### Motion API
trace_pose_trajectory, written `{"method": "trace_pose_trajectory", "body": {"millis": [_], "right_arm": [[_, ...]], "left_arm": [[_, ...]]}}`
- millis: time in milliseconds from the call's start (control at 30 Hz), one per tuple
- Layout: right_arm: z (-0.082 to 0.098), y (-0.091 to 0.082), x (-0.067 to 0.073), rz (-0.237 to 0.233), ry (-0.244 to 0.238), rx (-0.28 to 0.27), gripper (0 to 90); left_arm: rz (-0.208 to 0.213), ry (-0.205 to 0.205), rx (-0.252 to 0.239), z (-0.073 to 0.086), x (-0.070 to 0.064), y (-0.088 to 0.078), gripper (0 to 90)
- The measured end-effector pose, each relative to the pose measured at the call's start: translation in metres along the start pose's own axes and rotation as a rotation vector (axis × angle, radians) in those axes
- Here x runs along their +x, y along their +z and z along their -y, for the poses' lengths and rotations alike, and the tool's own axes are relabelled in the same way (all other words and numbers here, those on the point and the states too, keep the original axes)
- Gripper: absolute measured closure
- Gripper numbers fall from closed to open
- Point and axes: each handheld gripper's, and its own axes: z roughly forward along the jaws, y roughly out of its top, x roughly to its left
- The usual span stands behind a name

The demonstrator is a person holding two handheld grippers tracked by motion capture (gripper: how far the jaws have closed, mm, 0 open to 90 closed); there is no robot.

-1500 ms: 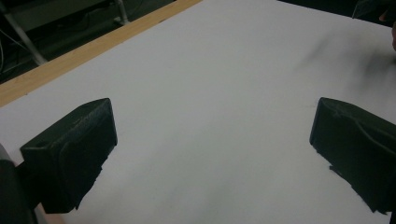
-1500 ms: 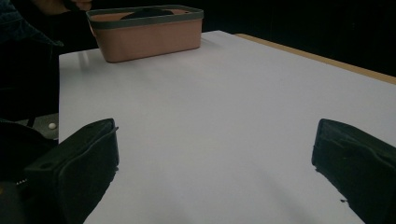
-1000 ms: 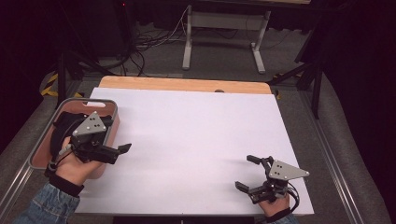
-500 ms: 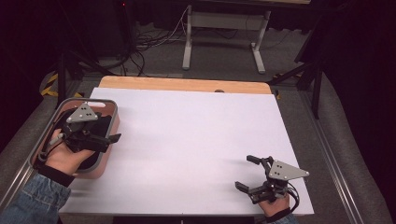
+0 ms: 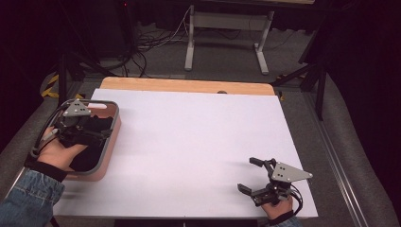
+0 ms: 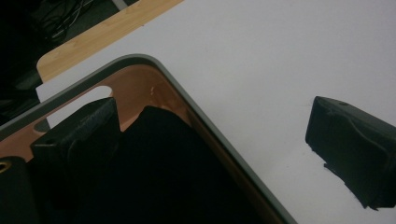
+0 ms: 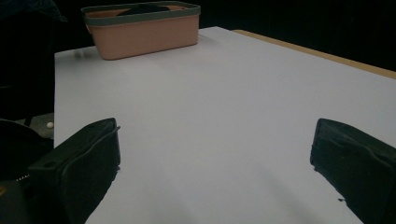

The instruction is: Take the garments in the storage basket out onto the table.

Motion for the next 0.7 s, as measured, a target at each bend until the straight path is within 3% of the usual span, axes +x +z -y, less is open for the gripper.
{"method": "trace_pose_trajectory", "body": {"millis": [67, 300, 433, 600, 700], "right_arm": [[0.0, 0.0, 0.0, -0.005, 0.002, 0.001, 2.3], [0.001, 0.001, -0.001, -0.017, 0.009, 0.006, 2.8], [0.001, 0.002, 0.0, -0.025, 0.01, 0.005, 2.8], [0.001, 0.003, 0.0, -0.029, 0.011, 0.004, 2.8], [0.001, 0.003, 0.0, -0.03, 0.011, 0.003, 2.8]], "left_arm": [[-0.007, -0.04, 0.005, 0.003, 0.007, 0.001, 4.9], [-0.039, -0.071, 0.068, 0.011, 0.023, 0.009, 4.5], [-0.038, -0.126, 0.116, 0.015, 0.032, 0.015, 0.2], [-0.068, -0.12, 0.146, 0.018, 0.039, 0.019, 0.0], [-0.094, -0.145, 0.167, 0.02, 0.044, 0.022, 0.3]]}}
